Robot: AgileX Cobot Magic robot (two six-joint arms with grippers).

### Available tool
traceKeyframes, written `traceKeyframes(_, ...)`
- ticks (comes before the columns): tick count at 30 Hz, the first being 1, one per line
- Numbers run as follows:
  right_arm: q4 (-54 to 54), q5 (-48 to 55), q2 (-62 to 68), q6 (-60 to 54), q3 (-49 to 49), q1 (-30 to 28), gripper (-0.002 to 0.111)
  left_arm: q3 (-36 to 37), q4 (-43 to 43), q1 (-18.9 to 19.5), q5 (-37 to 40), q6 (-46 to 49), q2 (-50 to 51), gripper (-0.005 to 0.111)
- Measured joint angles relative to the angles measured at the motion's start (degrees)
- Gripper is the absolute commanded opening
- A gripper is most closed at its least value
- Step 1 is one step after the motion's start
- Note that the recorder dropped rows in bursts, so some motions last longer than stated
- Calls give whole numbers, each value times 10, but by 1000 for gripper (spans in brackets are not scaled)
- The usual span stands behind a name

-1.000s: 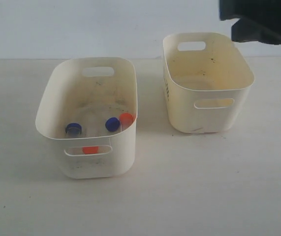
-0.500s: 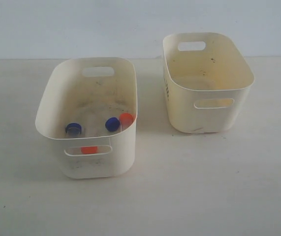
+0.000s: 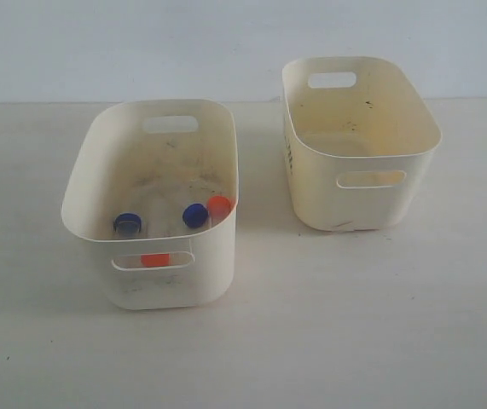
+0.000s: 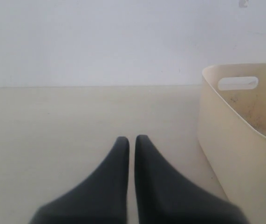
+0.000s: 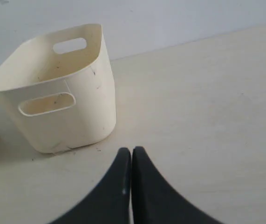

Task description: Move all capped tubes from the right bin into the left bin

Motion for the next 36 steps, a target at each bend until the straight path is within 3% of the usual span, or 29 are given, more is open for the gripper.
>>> traceKeyframes(9,-130,2,0,86,0,0,0,0,0,0,0,0,0,4)
traceKeyframes(36,-137,1,0,111,0,0,0,0,0,0,0,0,0,4)
